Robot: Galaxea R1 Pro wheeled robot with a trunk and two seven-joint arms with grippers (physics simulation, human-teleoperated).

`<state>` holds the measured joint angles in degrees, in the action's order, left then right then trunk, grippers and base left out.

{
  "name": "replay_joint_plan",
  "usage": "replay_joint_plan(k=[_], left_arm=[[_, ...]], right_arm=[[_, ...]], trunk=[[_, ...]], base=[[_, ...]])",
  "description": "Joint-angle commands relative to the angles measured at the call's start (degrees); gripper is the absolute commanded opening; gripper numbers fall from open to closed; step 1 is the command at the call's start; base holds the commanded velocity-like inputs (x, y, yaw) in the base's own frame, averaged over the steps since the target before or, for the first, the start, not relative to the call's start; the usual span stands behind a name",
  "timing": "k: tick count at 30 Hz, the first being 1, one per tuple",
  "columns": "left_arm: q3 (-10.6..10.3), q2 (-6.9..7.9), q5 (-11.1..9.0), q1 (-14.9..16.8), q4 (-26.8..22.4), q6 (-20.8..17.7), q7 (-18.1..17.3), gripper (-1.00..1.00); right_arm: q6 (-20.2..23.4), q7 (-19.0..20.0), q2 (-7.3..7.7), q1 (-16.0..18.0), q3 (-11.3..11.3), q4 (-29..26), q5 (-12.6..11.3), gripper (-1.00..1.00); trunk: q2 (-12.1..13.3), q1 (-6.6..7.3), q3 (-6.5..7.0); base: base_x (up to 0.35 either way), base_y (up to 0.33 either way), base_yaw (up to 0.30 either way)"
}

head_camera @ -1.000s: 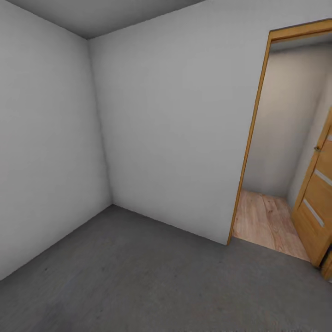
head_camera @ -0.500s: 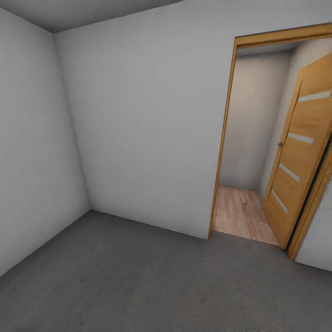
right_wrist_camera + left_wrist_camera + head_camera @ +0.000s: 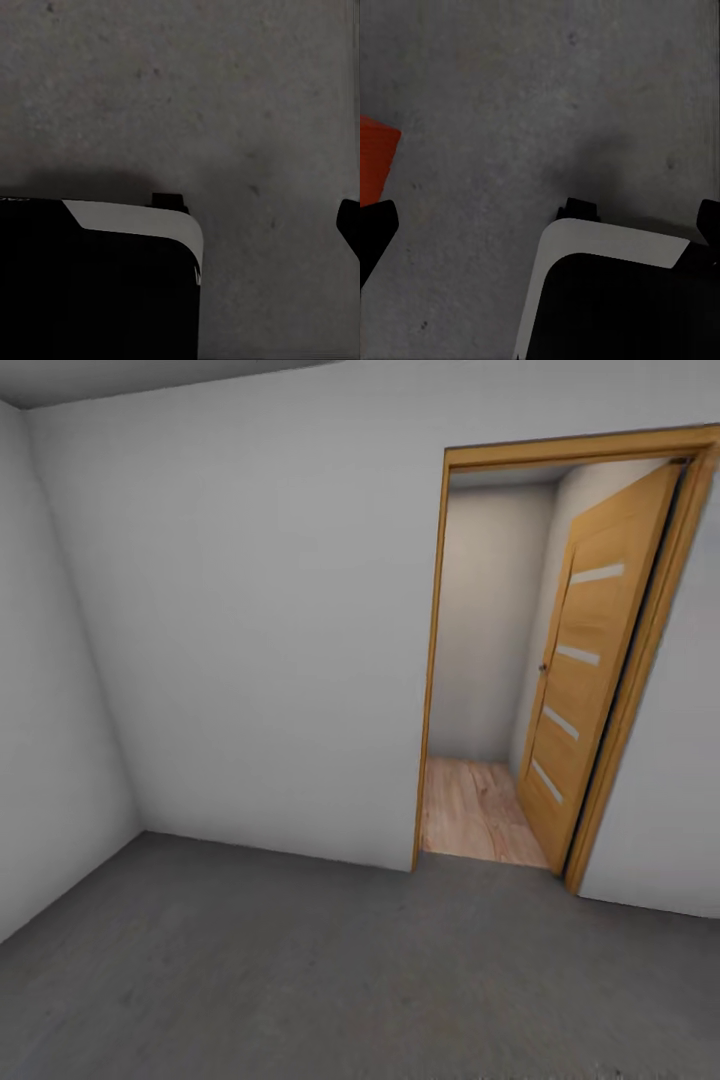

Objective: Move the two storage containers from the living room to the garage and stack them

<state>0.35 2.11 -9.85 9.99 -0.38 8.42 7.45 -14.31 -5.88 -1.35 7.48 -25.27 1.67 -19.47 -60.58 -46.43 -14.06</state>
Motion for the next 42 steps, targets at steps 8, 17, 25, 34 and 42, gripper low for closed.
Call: replay_joint_plan(k=[8, 17, 25, 34, 42], left_arm=[[0.0, 0.0, -0.3, 0.0, 0.0, 0.2, 0.0, 1.0], [0.0, 0.0, -0.3, 0.0, 0.0, 0.2, 0.0, 1.0], [-0.1, 0.0, -0.3, 0.0, 0.0, 0.2, 0.0, 1.0], [-0.1, 0.0, -0.3, 0.0, 0.0, 0.2, 0.0, 1.0], [-0.1, 0.0, -0.3, 0.0, 0.0, 0.2, 0.0, 1.0]], right_arm=[[-0.3, -0.1, 0.02, 0.1, -0.4, 0.2, -0.5, 1.0], [-0.3, -0.1, 0.03, 0.1, -0.4, 0.2, -0.5, 1.0], [-0.3, -0.1, 0.03, 0.1, -0.4, 0.2, -0.5, 1.0], [-0.3, -0.1, 0.03, 0.1, -0.4, 0.2, -0.5, 1.0], [-0.3, -0.1, 0.03, 0.1, -0.4, 0.2, -0.5, 1.0]], trunk=[[0.0, 0.0, 0.09], [0.0, 0.0, 0.31], [0.0, 0.0, 0.48], [0.0, 0.0, 0.59], [0.0, 0.0, 0.59]], base=[[0.0, 0.0, -0.298], [0.0, 0.0, -0.298], [0.0, 0.0, -0.298], [0.0, 0.0, -0.298], [0.011, 0.0, -0.298]])
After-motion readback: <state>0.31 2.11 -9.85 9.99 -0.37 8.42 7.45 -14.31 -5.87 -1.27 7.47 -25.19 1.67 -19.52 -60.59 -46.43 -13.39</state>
